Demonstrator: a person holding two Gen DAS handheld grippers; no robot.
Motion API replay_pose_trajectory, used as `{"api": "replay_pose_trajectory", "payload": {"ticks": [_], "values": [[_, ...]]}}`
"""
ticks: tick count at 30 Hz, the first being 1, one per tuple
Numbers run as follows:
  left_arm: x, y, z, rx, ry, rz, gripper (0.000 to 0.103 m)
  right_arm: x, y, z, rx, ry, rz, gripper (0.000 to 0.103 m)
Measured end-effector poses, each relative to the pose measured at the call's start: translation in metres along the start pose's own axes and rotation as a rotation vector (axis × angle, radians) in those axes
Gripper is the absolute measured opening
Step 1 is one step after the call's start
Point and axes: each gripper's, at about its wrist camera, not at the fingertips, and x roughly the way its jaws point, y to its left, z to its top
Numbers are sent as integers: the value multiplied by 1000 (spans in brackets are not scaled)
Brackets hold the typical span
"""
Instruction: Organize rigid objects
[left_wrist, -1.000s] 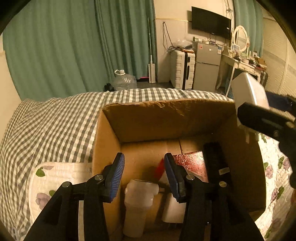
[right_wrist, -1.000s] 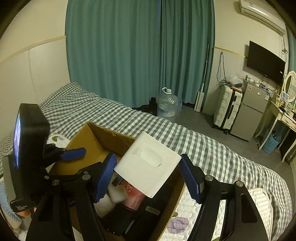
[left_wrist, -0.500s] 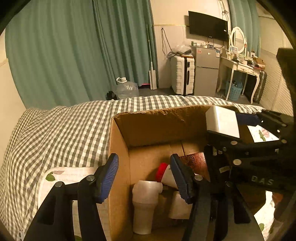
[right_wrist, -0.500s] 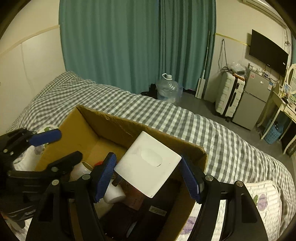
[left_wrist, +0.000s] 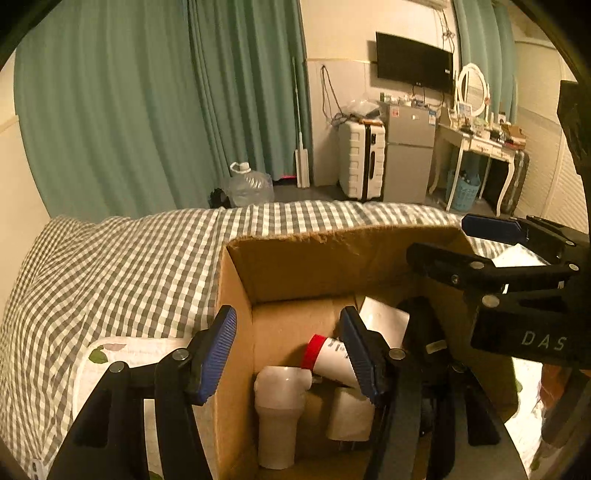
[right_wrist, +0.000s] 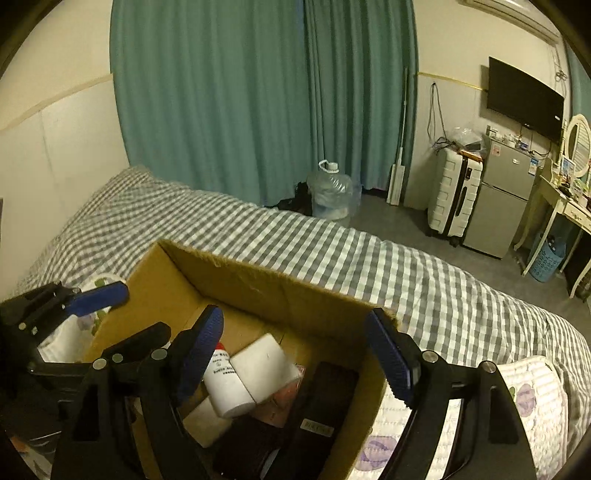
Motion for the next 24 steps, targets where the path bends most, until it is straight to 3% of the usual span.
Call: {"api": "replay_pose_trajectory", "payload": {"ticks": [8, 15, 19, 24], "values": [[-43, -2, 3, -4, -130, 16, 66, -43, 3, 11, 8, -93, -67, 80], [-113, 4, 7, -35, -312, 45, 69, -105, 20, 12, 16, -187, -115, 94], [-145, 13, 1, -71, -359, 62, 71, -140, 34, 9, 9, -227, -143, 103], [-179, 18, -12, -97, -394, 53, 73, -183, 45, -9, 53, -268, -121, 103]]}}
